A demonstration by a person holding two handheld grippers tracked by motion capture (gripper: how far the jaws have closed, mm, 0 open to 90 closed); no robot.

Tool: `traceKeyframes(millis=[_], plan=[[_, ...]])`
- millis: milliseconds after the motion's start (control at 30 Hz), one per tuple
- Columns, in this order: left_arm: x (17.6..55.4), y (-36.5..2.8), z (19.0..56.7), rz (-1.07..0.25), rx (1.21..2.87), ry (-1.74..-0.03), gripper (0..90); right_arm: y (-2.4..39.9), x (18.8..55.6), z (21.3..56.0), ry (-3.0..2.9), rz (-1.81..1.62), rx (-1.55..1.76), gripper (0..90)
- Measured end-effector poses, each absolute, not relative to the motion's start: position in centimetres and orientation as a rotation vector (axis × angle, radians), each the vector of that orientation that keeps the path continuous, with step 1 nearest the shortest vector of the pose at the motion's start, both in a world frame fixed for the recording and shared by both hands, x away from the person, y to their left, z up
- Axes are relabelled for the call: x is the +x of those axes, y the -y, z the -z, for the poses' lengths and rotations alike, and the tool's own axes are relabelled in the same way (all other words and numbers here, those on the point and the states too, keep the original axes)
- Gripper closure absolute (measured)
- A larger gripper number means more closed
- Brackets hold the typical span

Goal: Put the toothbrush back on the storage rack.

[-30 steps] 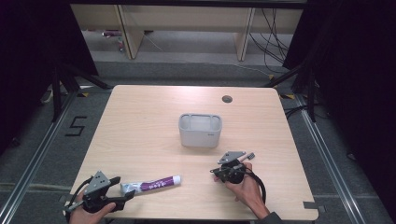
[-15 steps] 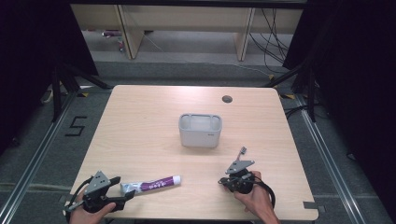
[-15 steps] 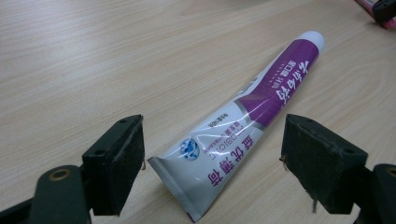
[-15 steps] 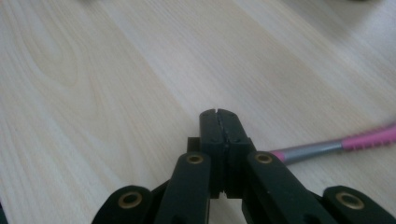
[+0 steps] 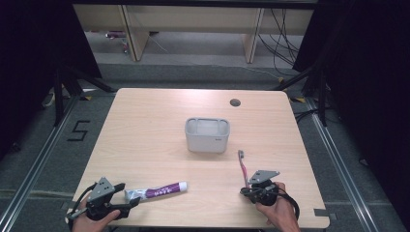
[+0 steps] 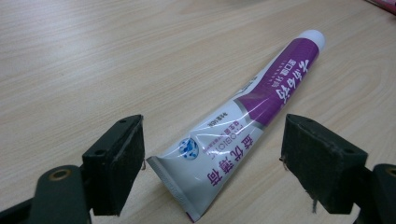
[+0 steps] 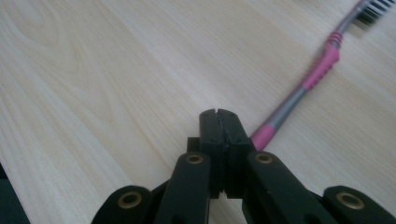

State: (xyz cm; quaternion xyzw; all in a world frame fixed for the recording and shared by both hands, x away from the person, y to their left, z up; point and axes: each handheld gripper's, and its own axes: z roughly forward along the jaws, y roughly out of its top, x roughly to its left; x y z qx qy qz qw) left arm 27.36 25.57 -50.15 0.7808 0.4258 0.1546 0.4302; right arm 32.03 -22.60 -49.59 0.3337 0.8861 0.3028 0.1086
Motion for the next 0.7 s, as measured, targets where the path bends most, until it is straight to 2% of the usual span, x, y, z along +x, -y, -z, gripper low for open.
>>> traceKeyframes(millis=[467, 700], plan=[[27.4, -25.5, 50.3, -0.384, 1.943, -1.062, 21.1, 23.9, 31.7, 48.7, -2.58, -0.918, 1.022, 89.0], [27.4, -25.5, 50.3, -0.384, 1.939, -1.062, 21.2, 24.0, 32.5, 47.7, -2.581, -0.858, 1.037, 79.5]])
